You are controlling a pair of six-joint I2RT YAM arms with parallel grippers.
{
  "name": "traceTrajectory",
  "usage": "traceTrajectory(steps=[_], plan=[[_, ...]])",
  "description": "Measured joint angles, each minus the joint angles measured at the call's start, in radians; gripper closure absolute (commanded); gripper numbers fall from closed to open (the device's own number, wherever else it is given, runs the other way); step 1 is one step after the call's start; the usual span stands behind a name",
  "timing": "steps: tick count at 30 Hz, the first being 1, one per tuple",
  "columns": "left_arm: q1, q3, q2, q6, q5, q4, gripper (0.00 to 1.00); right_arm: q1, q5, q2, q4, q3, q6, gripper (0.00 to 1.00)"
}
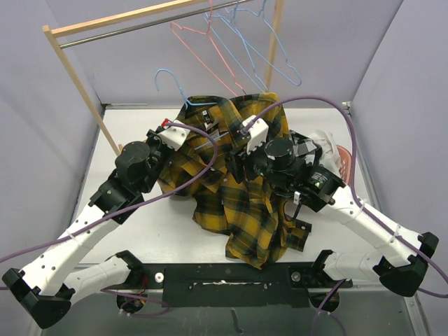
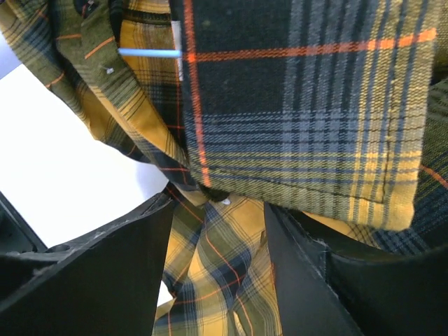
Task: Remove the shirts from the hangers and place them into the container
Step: Remove the shirt from the hanger.
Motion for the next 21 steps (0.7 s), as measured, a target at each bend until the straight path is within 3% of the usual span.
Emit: traceTrajectory(steps=[8,11,21], plan=[[0.014,0.0,-0.001,-0.02,0.023,0.0,1.0,0.014,0.138,0.0,0.182,-0.103,0.001,0.73],[0.019,0.0,-0.001,-0.024,0.028,0.0,1.0,0.014,0.196,0.001,0.261,-0.15,-0.003,1.0],[0.02,0.0,-0.001,-0.037,0.043,0.0,1.0,0.014,0.426,-0.05,0.316,-0.18,-0.052,1.0]])
